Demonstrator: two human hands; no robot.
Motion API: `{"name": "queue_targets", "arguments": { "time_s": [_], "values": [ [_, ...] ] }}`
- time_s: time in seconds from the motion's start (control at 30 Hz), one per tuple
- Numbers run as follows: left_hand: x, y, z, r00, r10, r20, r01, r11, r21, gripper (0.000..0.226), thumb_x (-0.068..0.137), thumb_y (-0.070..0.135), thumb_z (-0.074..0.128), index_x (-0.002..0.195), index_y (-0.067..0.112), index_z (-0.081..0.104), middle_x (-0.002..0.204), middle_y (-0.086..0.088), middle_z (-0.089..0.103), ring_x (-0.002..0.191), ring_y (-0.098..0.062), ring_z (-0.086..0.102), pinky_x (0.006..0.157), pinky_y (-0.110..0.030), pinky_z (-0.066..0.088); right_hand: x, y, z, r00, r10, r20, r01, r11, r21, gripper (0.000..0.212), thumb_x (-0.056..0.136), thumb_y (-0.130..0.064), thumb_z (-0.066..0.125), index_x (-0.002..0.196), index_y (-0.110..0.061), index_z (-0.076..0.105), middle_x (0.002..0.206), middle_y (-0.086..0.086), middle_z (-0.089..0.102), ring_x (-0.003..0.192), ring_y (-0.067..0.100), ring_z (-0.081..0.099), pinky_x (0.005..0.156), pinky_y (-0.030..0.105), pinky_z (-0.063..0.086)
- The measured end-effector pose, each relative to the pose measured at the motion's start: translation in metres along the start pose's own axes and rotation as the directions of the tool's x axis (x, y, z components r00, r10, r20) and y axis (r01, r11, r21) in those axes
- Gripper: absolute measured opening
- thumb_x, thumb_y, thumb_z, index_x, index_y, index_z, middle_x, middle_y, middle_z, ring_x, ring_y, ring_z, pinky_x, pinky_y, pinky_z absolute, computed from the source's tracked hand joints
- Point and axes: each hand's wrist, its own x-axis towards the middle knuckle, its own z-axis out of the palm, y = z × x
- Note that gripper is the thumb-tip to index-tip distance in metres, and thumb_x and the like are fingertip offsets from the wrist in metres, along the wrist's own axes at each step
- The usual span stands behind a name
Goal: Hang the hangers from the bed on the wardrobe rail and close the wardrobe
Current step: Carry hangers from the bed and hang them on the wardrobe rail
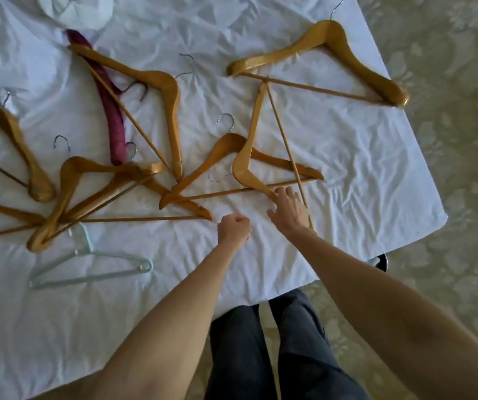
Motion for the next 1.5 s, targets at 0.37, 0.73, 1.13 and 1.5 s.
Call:
{"name": "queue_targets", "arguments": {
  "time_s": [0.37,0.73,1.13,1.5],
  "values": [
    [0.020,0.100,0.025,0.977,0.139,-0.160,-0.137,0.990,0.026,0.037,0.100,0.025,0.048,0.100,-0.004,0.071,0.112,-0.019,0.071,0.105,-0.036,0.062,0.088,-0.036,0.044,-0.012,0.014,-0.058,0.927,0.081,-0.365,0.057,0.935,0.351,0.005,0.084,-0.016,0.063,0.083,-0.015,0.058,0.072,-0.006,0.057,0.066,0.023,0.055,0.057,0.034,0.040],
    [0.071,0.133,0.053,0.971,-0.123,-0.205,0.045,0.937,-0.346,0.063,0.080,0.053,0.064,0.117,0.002,0.068,0.112,-0.013,0.073,0.103,-0.033,0.071,0.092,-0.044,0.058,-0.022,0.028,-0.098,0.962,0.095,-0.257,0.098,0.756,0.647,0.007,0.092,-0.029,0.064,0.089,-0.031,0.071,0.057,-0.003,0.051,0.046,0.008,0.043,0.047,0.027,0.035],
    [-0.148,0.036,-0.028,0.980,-0.024,-0.198,-0.073,0.881,-0.468,0.025,0.090,0.039,0.071,0.085,0.015,0.066,0.064,0.000,0.067,0.057,-0.012,0.063,0.056,-0.022,0.050,-0.133,0.008,-0.177,0.991,-0.124,-0.041,0.128,0.866,0.483,0.036,0.098,-0.034,0.060,0.086,-0.001,0.068,0.057,0.002,0.043,0.046,0.012,0.036,0.045,0.024,0.029],
    [-0.275,-0.064,-0.109,0.926,-0.042,-0.374,-0.251,0.671,-0.697,0.032,0.090,0.037,0.072,0.071,0.012,0.067,0.061,0.001,0.067,0.063,-0.016,0.065,0.076,-0.037,0.057,-0.263,-0.101,-0.143,0.859,-0.492,0.140,0.379,0.796,0.473,0.028,0.100,-0.035,0.057,0.085,-0.017,0.072,0.057,0.000,0.050,0.047,0.008,0.045,0.047,0.024,0.037]
  ]
}}
